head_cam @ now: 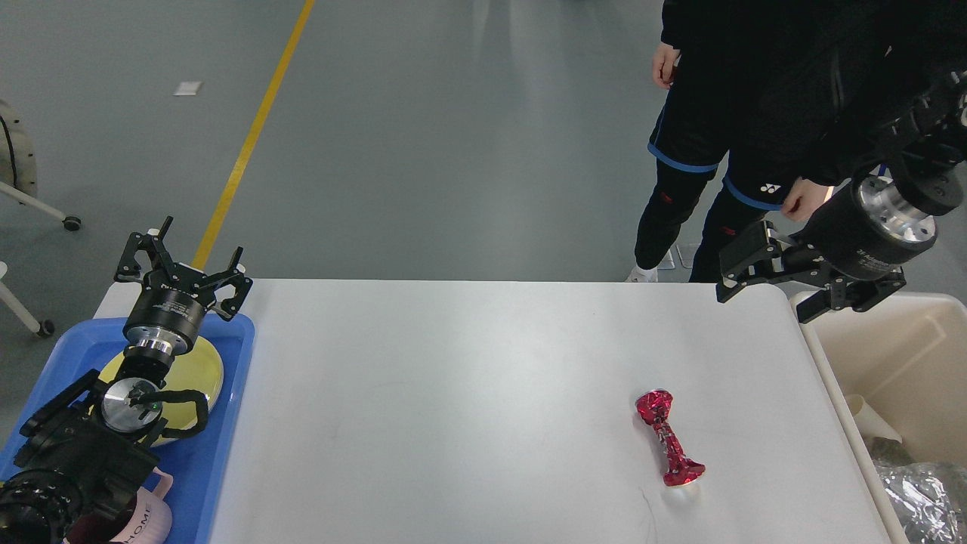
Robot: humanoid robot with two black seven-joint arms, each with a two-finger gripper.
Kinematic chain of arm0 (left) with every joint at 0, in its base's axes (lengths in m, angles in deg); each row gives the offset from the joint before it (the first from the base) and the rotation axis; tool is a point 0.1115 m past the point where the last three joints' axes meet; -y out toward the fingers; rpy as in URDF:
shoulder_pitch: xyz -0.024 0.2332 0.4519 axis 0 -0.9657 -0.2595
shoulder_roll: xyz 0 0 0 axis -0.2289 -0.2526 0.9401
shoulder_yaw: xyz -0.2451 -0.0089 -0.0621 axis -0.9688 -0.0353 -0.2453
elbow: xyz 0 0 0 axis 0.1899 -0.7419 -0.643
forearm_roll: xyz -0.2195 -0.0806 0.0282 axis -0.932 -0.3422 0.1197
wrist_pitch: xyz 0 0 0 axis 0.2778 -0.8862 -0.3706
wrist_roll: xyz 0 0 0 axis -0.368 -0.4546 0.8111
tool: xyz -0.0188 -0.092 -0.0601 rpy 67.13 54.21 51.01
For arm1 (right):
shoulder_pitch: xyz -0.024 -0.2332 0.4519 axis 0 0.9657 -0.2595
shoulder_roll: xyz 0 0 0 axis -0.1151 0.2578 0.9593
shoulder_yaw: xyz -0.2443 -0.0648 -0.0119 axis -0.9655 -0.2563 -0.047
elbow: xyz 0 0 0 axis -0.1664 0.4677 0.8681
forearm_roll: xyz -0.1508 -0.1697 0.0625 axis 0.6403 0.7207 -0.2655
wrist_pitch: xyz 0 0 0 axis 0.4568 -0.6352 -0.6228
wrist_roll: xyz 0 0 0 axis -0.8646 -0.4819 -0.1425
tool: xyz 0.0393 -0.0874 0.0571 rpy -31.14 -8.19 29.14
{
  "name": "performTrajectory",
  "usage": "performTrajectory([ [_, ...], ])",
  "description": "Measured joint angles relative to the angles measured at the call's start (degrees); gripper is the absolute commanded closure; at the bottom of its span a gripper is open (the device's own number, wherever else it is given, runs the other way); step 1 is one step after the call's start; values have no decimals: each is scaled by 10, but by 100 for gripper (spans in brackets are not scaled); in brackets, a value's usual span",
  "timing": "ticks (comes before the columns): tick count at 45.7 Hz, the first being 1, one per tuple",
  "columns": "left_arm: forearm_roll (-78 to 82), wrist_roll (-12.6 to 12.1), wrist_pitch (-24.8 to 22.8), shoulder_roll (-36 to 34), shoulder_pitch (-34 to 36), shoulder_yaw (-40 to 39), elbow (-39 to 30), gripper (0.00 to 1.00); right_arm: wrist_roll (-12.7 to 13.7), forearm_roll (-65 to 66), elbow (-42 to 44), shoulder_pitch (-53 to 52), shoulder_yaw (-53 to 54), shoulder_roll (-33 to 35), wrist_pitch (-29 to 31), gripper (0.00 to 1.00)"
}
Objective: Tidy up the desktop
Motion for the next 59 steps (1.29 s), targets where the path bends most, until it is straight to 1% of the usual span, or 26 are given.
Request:
performTrajectory([
  [4, 0, 0, 0, 0, 0, 0, 0, 2, 0, 10, 32, 44, -5, -6, -28, 0],
  [9, 0, 0, 0, 0, 0, 0, 0, 2, -4, 14, 100, 136, 6, -10, -90, 0],
  [11, 0, 0, 1, 0, 0, 0, 0, 2, -6, 15, 129, 175, 16, -11, -106, 0],
  [14, 0, 0, 1, 0, 0, 0, 0, 2, -9, 15, 160, 240, 48, -17, -116, 0],
  [20, 0, 0, 1, 0, 0, 0, 0, 2, -18, 14, 170, 325, 114, -26, -119, 0],
  [25, 0, 0, 1, 0, 0, 0, 0, 2, -30, 12, 164, 353, 134, -45, -120, 0],
  [30, 0, 0, 1, 0, 0, 0, 0, 2, -40, 11, 160, 370, 140, -87, -123, 0],
  [42, 0, 0, 0, 0, 0, 0, 0, 2, -43, 9, 190, 427, 152, -200, -138, 0],
  [51, 0, 0, -1, 0, 0, 0, 0, 2, -44, 13, 219, 468, 158, -245, -148, 0],
  [59, 0, 0, -1, 0, 0, 0, 0, 2, -44, 16, 248, 499, 162, -284, -194, 0],
])
